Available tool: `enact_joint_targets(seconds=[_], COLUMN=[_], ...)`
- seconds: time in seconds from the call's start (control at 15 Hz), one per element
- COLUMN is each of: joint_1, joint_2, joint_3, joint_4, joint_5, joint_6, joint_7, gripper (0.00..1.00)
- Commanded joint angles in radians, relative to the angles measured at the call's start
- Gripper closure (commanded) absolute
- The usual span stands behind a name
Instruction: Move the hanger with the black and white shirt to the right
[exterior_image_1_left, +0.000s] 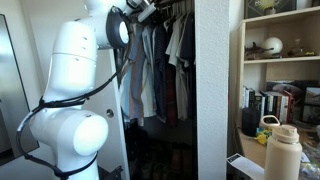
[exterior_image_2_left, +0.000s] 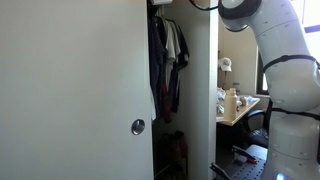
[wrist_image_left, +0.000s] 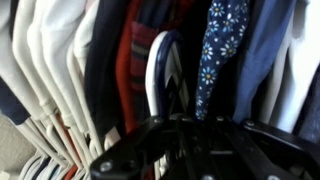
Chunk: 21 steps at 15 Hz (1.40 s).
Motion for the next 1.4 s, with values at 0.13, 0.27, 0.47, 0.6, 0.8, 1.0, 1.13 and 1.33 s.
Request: enact_joint_targets(seconds=[0.13, 0.27, 0.47, 0.6, 0.8, 1.0, 1.13, 1.33], joint_1=[0.016, 0.024, 0.033, 0.039, 0.047, 0.050, 0.051, 0.048], joint_2=[0.005, 0.008, 0.014, 0.017, 0.022, 0.021, 0.023, 0.025], joint_3=[0.000, 0.000, -0.003, -0.004, -0.004, -0.004, -0.005, -0.006], joint_4=[0.015, 0.023, 0.037, 0.047, 0.063, 0.073, 0.079, 0.088], joint_5=[-0.022, -0.030, -0.051, -0.070, -0.097, -0.115, -0.125, -0.131], joint_6=[0.033, 0.036, 0.043, 0.044, 0.047, 0.058, 0.066, 0.083], joint_7=[-0.009, -0.010, -0.011, -0.013, -0.015, -0.012, -0.007, -0.005], gripper=[0.98, 0.98, 0.98, 0.98, 0.98, 0.98, 0.98, 0.98])
